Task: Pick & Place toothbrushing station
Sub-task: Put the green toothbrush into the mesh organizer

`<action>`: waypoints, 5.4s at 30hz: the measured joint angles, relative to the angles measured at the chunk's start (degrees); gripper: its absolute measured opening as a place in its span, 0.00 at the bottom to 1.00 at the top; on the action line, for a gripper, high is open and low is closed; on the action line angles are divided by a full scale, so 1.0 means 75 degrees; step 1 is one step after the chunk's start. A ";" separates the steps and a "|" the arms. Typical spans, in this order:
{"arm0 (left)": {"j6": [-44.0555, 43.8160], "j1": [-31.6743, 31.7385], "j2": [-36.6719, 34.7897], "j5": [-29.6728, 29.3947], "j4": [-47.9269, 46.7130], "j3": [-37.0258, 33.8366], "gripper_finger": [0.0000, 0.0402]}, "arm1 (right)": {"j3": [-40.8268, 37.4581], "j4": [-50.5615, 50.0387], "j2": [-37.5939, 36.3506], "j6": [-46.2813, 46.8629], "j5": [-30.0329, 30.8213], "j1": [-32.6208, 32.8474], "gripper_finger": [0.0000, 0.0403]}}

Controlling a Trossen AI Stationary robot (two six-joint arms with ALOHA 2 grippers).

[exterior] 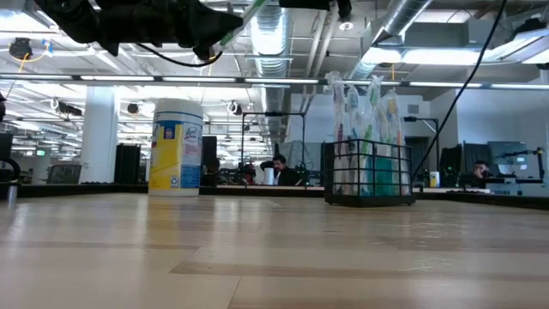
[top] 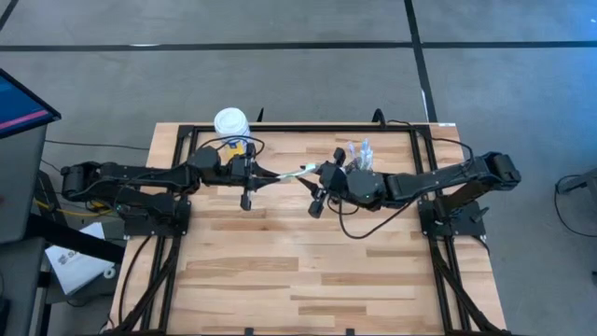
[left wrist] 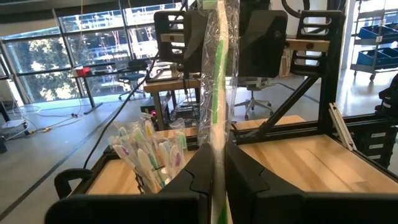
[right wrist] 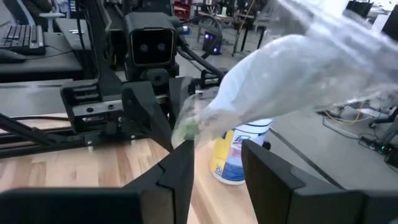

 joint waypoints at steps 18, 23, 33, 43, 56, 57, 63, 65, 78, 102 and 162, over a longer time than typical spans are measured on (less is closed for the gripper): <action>0.0003 0.0000 0.0000 0.0000 -0.0035 0.0000 0.03 | 0.0002 0.0562 -0.0003 -0.0198 -0.0440 0.0089 0.31; 0.0006 0.0000 0.0000 0.0003 -0.0038 0.0001 0.03 | 0.0002 0.0553 -0.0003 -0.0195 -0.0443 0.0090 0.25; 0.0051 -0.0008 0.0000 0.0020 -0.0053 0.0002 0.05 | 0.0002 0.0521 -0.0003 -0.0267 -0.0629 0.0105 0.04; 0.0073 0.0000 0.0003 -0.0067 -0.0047 0.0003 0.18 | 0.0002 0.0352 -0.0003 -0.0308 -0.0638 0.0102 0.01; 0.0084 0.0006 0.0003 -0.0065 -0.0032 0.0003 0.27 | 0.0005 -0.1610 -0.0792 0.0826 -0.0621 0.0099 0.01; 0.0083 0.0006 0.0000 -0.0065 -0.0032 0.0003 0.28 | 0.0005 -0.1824 -0.0856 0.0975 -0.0621 0.0099 0.01; 0.0085 0.0006 0.0003 -0.0065 -0.0035 0.0003 0.28 | 0.0005 -0.2937 -0.1171 0.1857 -0.0624 0.0105 0.01; 0.0085 0.0006 0.0002 -0.0064 -0.0037 0.0003 0.28 | 0.0005 -0.3216 -0.1240 0.2046 -0.0681 0.0103 0.01; 0.0082 0.0006 0.0001 -0.0064 -0.0047 0.0004 0.28 | 0.0005 -0.4884 -0.1725 0.3392 -0.1206 0.0096 0.01; 0.0064 0.0006 0.0003 -0.0063 -0.0073 0.0006 0.28 | 0.0005 -0.6480 -0.1725 0.4290 -0.1642 -0.0672 0.01; 0.0058 0.0006 0.0003 -0.0061 -0.0110 0.0006 0.28 | -0.0070 -0.6725 -0.0820 0.4021 -0.1399 -0.0970 0.02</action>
